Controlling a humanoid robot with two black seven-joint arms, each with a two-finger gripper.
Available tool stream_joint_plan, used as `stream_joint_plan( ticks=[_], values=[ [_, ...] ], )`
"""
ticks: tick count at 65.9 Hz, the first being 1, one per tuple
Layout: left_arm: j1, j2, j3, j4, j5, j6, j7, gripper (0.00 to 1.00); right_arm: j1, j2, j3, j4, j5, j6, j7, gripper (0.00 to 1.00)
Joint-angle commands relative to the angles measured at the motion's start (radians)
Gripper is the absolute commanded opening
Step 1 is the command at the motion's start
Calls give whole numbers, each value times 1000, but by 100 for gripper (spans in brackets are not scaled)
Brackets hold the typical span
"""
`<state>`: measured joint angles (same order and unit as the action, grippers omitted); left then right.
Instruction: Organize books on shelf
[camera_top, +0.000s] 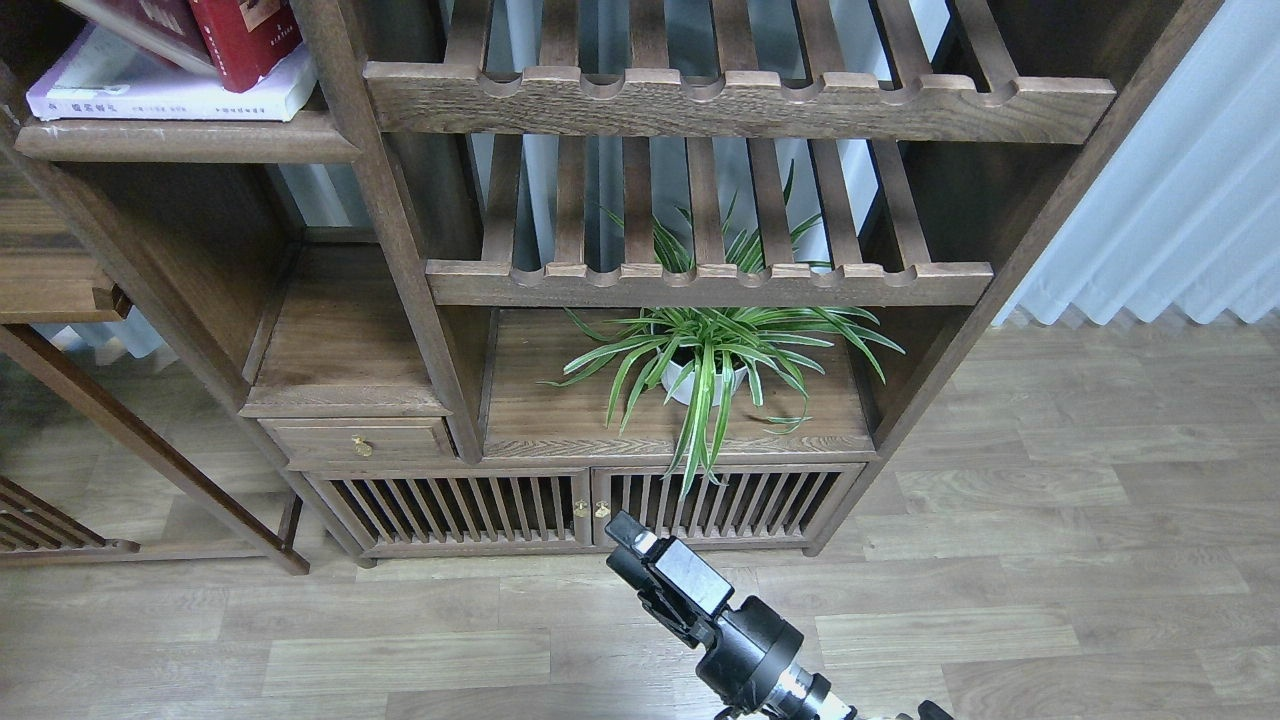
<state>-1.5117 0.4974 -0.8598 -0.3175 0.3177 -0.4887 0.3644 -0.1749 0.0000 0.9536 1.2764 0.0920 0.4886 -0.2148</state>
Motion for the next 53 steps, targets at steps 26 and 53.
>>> stream_joint_plan(
  ticks=[26,53],
  values=[
    [108,154,-18,-258,-84,0,-13,59,0,0,4,-2,0,0,2,100],
    [453,297,-220,-604,-115,0,-13,60,14,0,27,5,0,0,11,100]
  ],
)
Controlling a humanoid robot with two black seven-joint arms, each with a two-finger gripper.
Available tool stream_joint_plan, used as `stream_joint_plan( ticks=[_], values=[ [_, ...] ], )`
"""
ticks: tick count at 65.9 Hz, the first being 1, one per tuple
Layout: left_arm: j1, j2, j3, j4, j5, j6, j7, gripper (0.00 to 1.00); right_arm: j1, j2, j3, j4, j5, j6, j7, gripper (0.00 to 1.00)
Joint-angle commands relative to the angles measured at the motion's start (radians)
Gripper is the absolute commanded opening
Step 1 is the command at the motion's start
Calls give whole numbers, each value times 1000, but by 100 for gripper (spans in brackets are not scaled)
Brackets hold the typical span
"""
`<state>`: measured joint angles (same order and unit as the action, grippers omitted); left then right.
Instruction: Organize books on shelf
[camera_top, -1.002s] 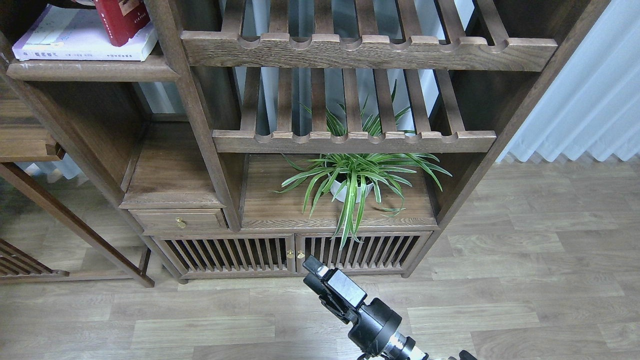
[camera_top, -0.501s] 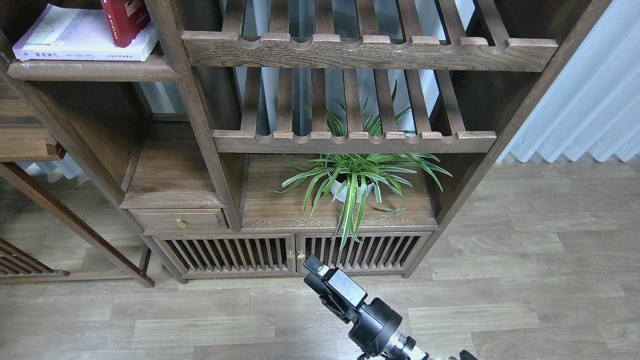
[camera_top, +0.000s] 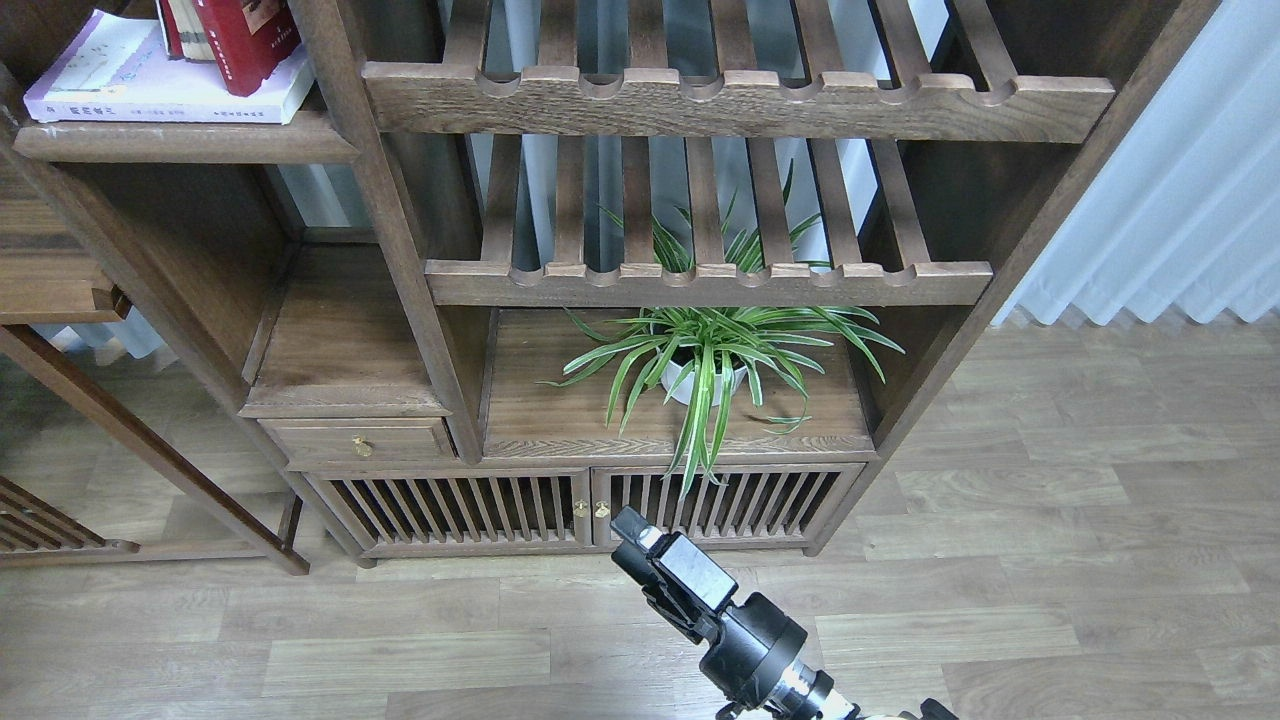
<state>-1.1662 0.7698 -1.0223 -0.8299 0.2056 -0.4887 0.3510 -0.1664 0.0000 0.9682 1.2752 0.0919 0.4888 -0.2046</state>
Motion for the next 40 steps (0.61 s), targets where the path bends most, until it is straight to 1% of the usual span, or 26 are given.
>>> stream_joint_plan(
  ticks=[1,7,8,13,24,35,38,40],
  values=[
    [118,25,-64,-100,-3,0,0,60,7,0,15,6,0,0,1,100],
    [215,25,-131,-169,-6,0,3,60,10,0,18,7,0,0,1,100],
    [273,25,-174,-225,-6,0,6,61,11,0,20,7,0,0,2,100],
    [338,25,-211,-287,-6,0,8,64,13,0,20,9,0,0,2,100],
    [500,16,-277,-442,-11,0,8,74,28,0,37,7,0,0,2,100],
    [620,-3,-311,-520,-11,0,6,77,47,0,41,9,0,0,2,100],
    [655,-18,-321,-534,-12,0,5,80,56,0,43,7,0,0,2,100],
    [684,-29,-334,-546,-12,0,5,86,64,0,43,7,0,0,2,100]
  ],
)
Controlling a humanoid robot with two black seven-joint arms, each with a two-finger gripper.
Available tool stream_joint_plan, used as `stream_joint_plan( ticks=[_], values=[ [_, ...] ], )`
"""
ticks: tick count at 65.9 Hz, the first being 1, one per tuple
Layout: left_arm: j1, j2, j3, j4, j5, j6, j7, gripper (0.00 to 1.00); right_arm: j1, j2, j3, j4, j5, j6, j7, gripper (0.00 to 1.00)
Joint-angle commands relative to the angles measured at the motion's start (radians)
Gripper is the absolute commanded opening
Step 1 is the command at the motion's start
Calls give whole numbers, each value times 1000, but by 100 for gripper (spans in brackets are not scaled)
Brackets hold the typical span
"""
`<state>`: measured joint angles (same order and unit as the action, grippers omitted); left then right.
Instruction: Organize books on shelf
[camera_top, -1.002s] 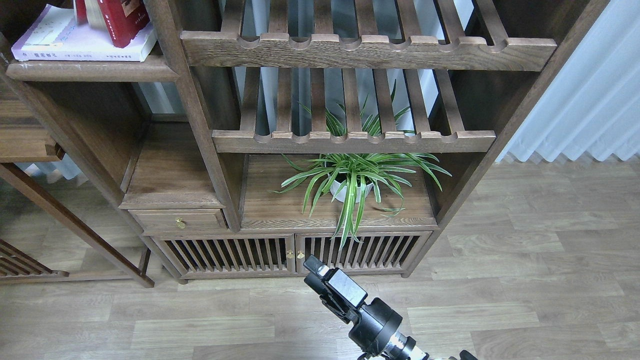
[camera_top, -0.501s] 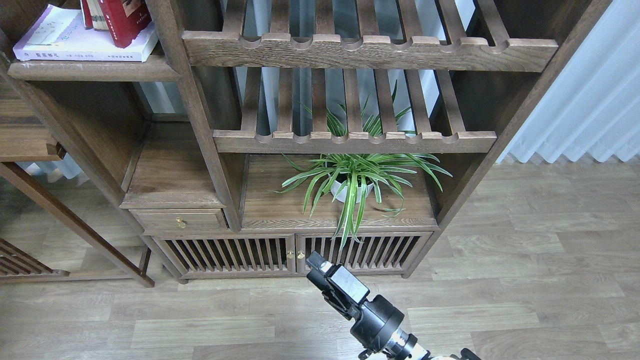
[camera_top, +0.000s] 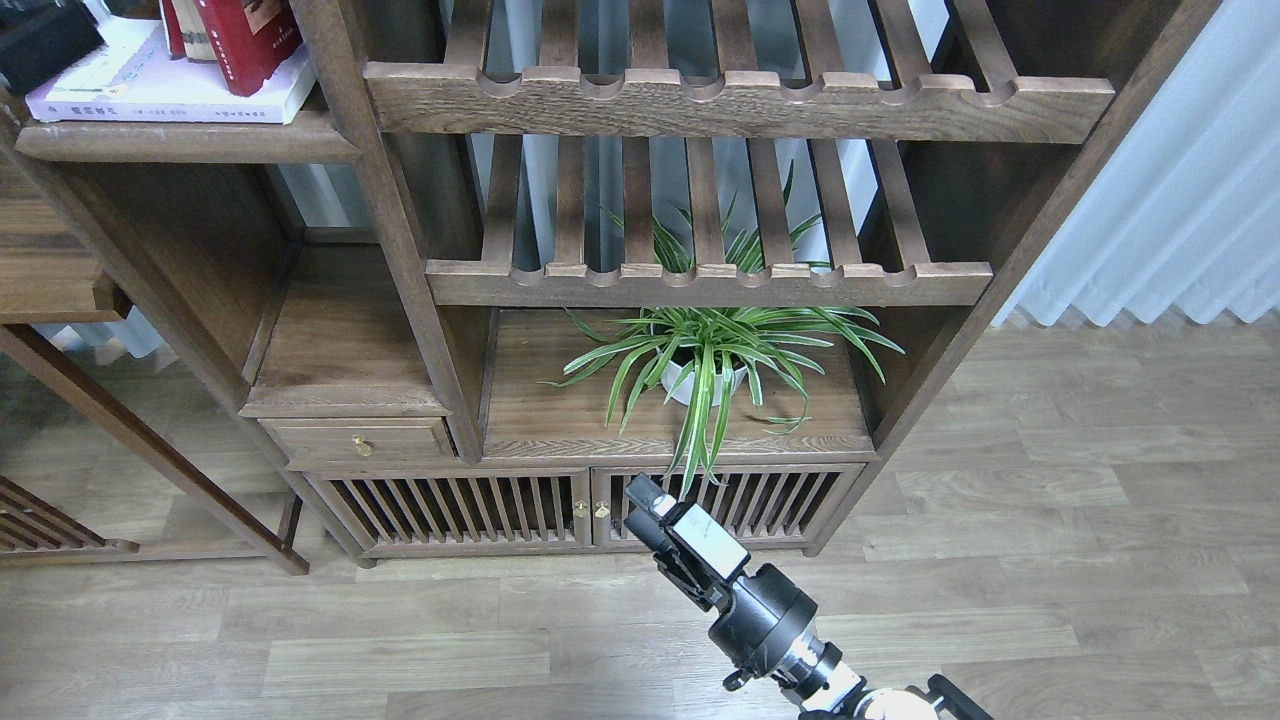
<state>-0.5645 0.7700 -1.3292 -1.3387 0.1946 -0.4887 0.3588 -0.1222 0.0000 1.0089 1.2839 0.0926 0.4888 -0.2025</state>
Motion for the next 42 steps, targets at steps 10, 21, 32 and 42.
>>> stream_joint_plan(
  ticks=[10,21,32,42],
  values=[
    [236,-130,-93,-88,-1,0,2,90,52,0,8,-3,1,0,0,100],
    [380,-274,-104,-114,0,0,3,91,82,0,11,-6,-1,0,0,100],
    [463,-370,-110,-112,0,0,2,91,96,0,11,-15,1,0,0,100],
    [514,-411,-107,-109,0,0,2,92,96,0,10,-29,1,0,2,100]
  ],
)
